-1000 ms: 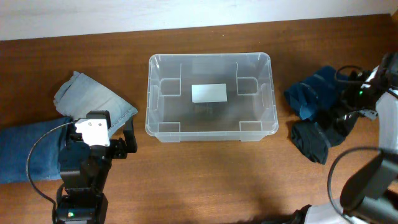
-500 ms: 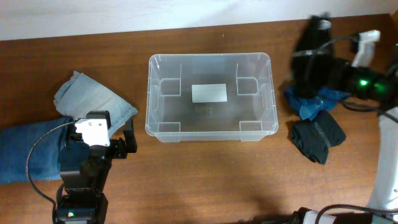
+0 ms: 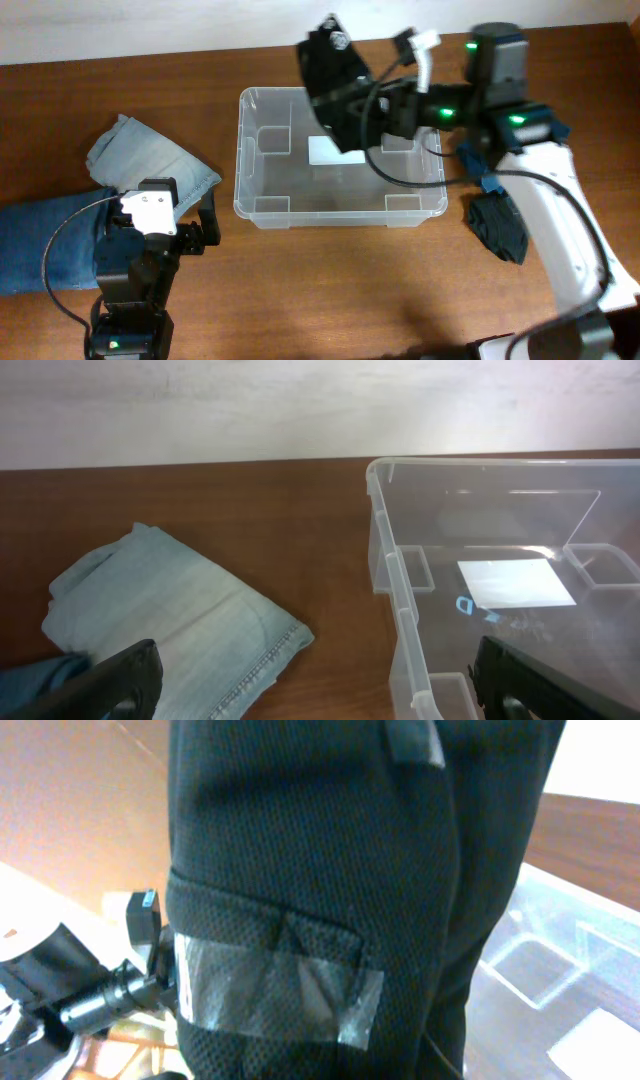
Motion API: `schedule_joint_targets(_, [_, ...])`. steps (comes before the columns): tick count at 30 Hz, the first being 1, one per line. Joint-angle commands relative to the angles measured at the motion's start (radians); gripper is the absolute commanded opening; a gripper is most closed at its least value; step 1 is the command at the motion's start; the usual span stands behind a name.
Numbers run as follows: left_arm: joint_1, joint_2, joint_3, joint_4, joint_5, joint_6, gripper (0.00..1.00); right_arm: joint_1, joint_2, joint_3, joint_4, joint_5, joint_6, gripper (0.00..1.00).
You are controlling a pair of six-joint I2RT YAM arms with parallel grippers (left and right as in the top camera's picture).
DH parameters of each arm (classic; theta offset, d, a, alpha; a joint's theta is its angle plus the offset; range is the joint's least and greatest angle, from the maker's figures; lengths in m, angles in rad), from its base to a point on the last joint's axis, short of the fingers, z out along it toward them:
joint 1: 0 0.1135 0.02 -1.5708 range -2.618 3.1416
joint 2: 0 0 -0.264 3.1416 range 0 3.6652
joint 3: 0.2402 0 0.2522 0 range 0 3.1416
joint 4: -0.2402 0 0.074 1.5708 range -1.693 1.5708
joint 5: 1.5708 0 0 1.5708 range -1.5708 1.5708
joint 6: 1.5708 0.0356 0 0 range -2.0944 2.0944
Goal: Pack container
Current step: 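Lift the black garment with the right gripper and carry it into the bin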
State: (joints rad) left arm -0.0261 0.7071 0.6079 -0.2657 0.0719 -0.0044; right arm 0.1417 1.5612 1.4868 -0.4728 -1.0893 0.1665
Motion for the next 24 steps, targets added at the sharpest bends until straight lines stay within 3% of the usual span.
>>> schedule_joint_targets(1, [-0.003, 0.001, 0.022, 0.002, 0.011, -0.002, 1.00, 0.075, 0.059, 0.022, 0.104, 0.023, 0.201, 0.25])
schedule_joint_targets(12, [-0.003, 0.001, 0.023, 0.002, 0.011, -0.002, 0.99, 0.201, 0.168, 0.018, 0.319, 0.260, 0.549, 0.25])
schedule_joint_targets(20, [-0.003, 0.001, 0.022, 0.002, 0.011, -0.002, 0.99, 0.238, 0.180, 0.016, 0.320, 0.275, 0.567, 0.25])
schedule_joint_targets(24, [-0.003, 0.001, 0.023, 0.002, 0.011, -0.002, 0.99, 0.237, 0.193, 0.016, 0.197, 0.343, 0.560, 0.24])
